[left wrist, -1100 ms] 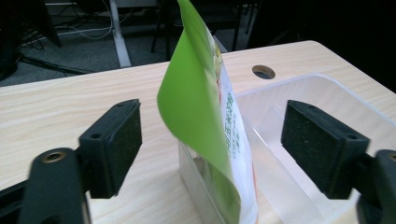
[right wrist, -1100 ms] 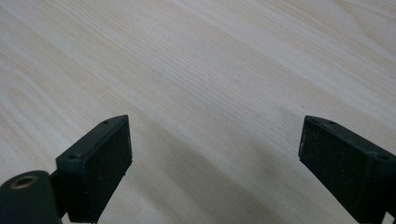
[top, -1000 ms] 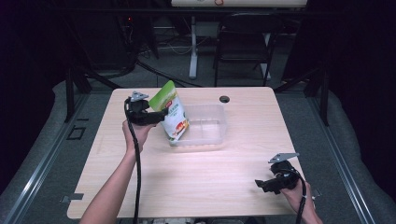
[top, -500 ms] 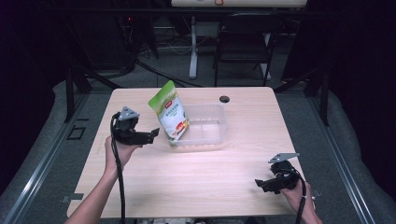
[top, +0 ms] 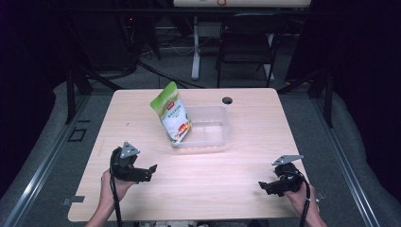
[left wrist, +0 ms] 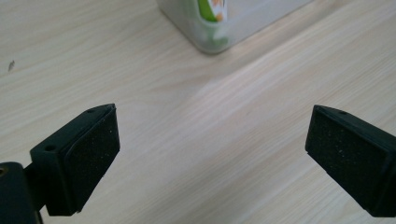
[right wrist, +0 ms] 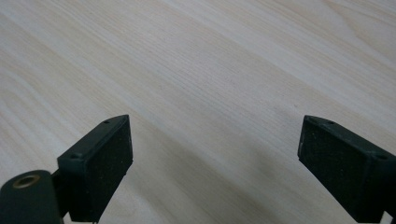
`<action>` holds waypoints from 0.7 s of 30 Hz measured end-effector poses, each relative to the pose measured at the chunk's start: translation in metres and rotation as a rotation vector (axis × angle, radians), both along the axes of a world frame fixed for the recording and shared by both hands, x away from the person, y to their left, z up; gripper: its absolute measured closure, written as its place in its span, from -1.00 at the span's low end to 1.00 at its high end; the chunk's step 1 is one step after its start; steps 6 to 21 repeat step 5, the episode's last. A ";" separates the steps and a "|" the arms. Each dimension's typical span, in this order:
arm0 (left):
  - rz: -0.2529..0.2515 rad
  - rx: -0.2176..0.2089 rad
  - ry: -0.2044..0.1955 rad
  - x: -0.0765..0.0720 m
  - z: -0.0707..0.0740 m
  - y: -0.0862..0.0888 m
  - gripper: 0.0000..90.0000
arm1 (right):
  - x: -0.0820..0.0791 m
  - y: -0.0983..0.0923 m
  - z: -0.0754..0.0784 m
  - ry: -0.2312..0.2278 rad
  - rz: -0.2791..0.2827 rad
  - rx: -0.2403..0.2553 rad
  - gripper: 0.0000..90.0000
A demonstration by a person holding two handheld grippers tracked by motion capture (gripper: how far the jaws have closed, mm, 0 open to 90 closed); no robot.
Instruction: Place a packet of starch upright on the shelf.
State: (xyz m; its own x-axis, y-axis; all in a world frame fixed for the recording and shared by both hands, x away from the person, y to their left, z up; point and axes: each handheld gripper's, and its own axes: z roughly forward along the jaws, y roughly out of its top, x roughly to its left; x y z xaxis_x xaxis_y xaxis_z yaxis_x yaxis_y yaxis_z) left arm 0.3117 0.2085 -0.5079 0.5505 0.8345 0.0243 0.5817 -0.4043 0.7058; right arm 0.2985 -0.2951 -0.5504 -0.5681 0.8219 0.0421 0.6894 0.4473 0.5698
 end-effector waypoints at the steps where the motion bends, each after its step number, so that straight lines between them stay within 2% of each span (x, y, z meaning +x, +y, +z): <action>1: 0.001 -0.012 0.006 0.001 -0.002 0.001 -0.93 | 0.000 0.000 0.000 -0.006 -0.004 -0.003 -0.78; 2: -0.002 -0.028 0.012 0.002 -0.004 0.002 -0.93 | -0.001 0.000 0.001 -0.011 -0.006 -0.005 -0.78; 5: 0.001 -0.009 0.005 0.007 -0.007 0.002 -0.94 | -0.002 0.000 0.001 -0.015 0.000 -0.013 -0.79; 21: 0.001 -0.009 0.005 0.007 -0.007 0.002 -0.94 | -0.002 0.000 0.001 -0.015 0.000 -0.013 -0.79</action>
